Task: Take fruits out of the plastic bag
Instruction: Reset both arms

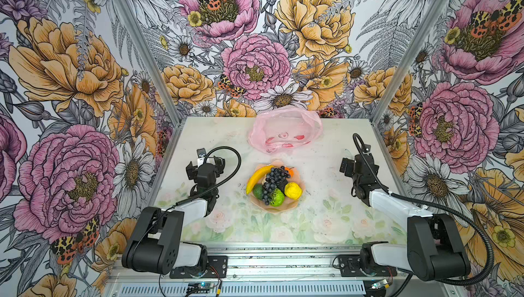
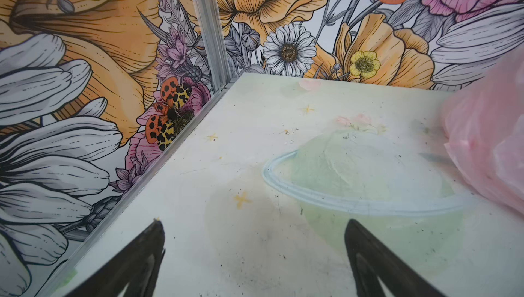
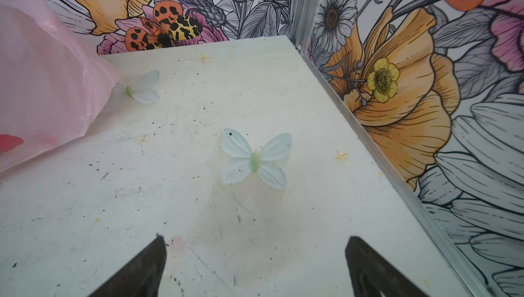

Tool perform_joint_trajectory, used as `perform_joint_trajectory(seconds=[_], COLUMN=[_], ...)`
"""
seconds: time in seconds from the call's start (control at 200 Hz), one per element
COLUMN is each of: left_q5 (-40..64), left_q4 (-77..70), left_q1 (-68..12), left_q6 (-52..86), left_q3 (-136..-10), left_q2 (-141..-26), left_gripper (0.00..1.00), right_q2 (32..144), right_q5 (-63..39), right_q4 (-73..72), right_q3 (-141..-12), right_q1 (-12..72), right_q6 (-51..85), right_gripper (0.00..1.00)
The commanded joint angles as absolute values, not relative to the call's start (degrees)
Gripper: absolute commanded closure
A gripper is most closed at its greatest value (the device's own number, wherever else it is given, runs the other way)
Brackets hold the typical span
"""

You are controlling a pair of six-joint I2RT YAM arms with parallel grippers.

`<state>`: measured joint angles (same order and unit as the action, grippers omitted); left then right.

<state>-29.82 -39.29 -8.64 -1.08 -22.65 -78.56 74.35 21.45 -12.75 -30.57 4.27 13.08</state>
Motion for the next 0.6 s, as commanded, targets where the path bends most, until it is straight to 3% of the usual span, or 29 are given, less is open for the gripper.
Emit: perform_joint_trajectory(seconds=[0.0, 0.115, 0.285, 0.595], left_q5=[-22.6, -16.7, -10.4, -9.1], left_q4=[-51.3, -65.8, -52.2, -54.7], left_q1=[-6.2, -3.8, -0.2, 0.5], left_q6=[-3.1, -2.6, 0.7, 1.0], left_q3=[-19.9, -16.8, -21.7, -21.0], left_q2=[-82.1, -90.4, -88.0, -88.7], left_gripper=[0.01, 0.01, 0.01, 0.01], right_q2=[74.8, 75.5, 79.1, 87.5], right_q5=[21.9, 21.0, 18.7, 11.9], right_q4=[-24.2, -29.9, -40.6, -53.2], right_q3=[-28.6, -26.3, -22.9, -20.3], right_q1=[4.0, 4.0, 3.8, 1.2], right_q6=[10.1, 8.1, 4.2, 4.1], right_gripper=[0.00, 0.01, 0.01, 0.01])
